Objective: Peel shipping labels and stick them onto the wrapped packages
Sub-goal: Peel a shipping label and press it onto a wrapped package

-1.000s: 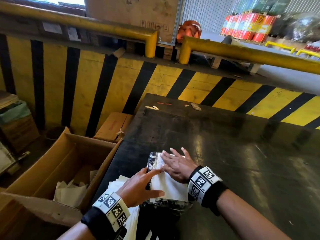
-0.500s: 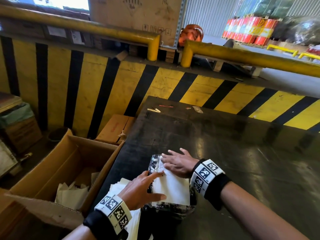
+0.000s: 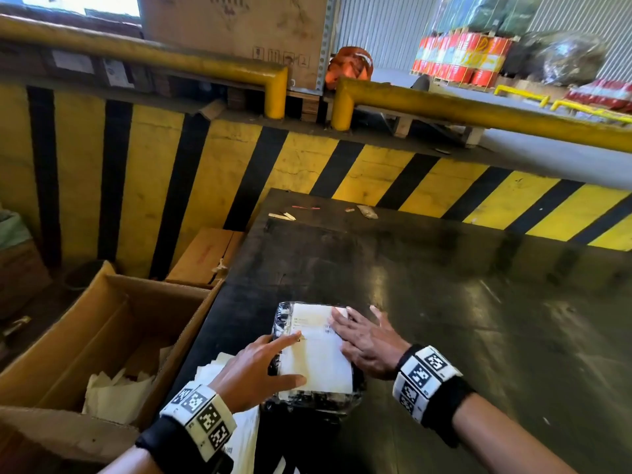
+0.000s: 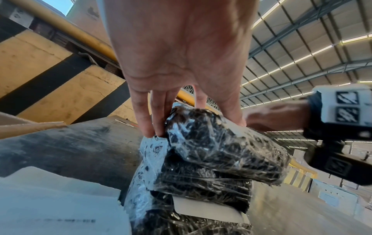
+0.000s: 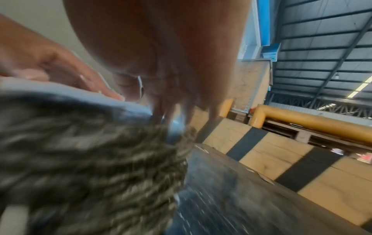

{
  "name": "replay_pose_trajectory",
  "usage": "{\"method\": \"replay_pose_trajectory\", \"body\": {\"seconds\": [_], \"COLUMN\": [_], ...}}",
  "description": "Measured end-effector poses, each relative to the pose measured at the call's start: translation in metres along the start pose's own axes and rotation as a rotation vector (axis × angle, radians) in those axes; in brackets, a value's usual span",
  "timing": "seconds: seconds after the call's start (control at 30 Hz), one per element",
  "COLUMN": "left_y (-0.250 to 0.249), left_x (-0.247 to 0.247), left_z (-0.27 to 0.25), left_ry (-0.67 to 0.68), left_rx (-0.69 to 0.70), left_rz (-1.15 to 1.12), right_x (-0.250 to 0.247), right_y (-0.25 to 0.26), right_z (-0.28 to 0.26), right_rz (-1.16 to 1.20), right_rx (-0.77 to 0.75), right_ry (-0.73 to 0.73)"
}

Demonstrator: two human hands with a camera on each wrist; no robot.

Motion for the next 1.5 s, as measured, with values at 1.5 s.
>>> {"method": "replay_pose_trajectory", "body": {"seconds": [1.5], "left_y": [-0.022], "left_x": [0.013], "left_z": [0.004], "left_ry": [-0.006], "left_rx": [0.52], "left_rz": [0.479], "right_x": [0.045], "right_y": [0.049], "right_z": [-0.064], "right_rz": [0.228], "right_rx": [0.077], "right_ry": [-0.276]}}
Point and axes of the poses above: each hand's wrist, its own z-axis towards the middle knuckle, its own x-axis out of the palm, y = z × x, the point moved 5 cm from there along z, towards the middle knuckle, and after that the axes turned 10 degrees about x, right-handed, at the moved point
